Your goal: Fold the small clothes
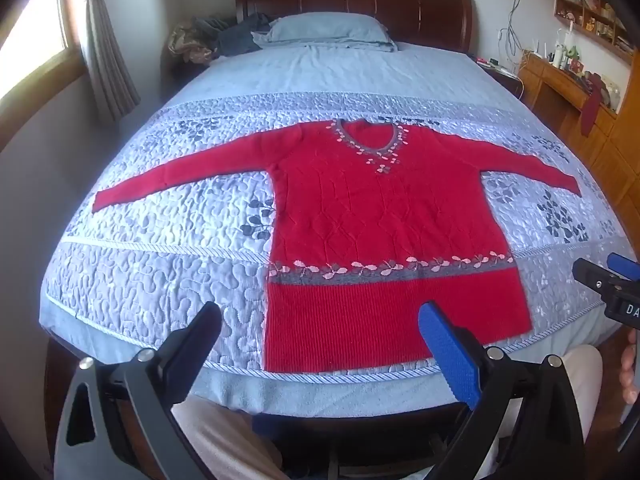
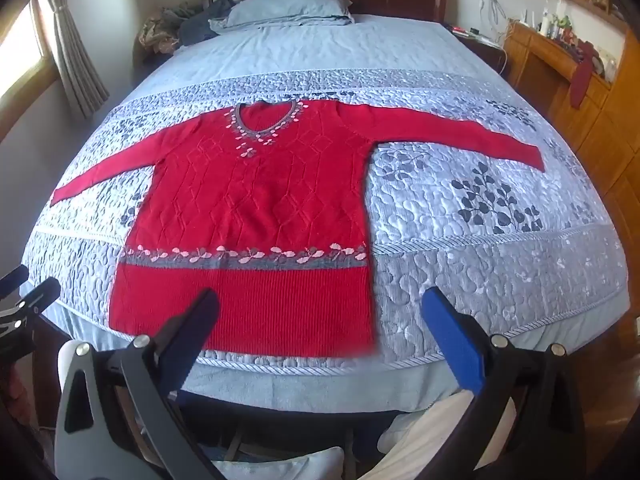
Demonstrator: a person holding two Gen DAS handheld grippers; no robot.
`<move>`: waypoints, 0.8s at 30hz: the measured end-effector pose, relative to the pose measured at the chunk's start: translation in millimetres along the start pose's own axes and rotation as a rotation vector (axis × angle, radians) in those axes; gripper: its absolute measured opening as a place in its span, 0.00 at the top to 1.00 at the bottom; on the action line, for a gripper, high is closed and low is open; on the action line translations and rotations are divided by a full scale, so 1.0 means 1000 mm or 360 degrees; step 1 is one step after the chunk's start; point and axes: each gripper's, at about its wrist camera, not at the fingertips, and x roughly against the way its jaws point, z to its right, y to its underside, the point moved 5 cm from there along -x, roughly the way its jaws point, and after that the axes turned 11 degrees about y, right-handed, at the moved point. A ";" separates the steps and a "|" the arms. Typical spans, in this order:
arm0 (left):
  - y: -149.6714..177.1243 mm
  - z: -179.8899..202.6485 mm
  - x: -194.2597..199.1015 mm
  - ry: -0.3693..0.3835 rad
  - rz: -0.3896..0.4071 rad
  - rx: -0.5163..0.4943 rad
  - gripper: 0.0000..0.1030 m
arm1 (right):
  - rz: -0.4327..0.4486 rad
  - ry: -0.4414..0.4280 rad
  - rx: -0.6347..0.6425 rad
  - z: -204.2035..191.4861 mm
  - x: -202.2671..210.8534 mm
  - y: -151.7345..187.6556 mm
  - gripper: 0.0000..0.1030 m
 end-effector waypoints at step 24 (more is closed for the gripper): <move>-0.005 -0.005 0.009 -0.0055 0.0053 -0.0015 0.04 | 0.0046 -0.0012 -0.0101 0.008 0.008 -0.004 0.03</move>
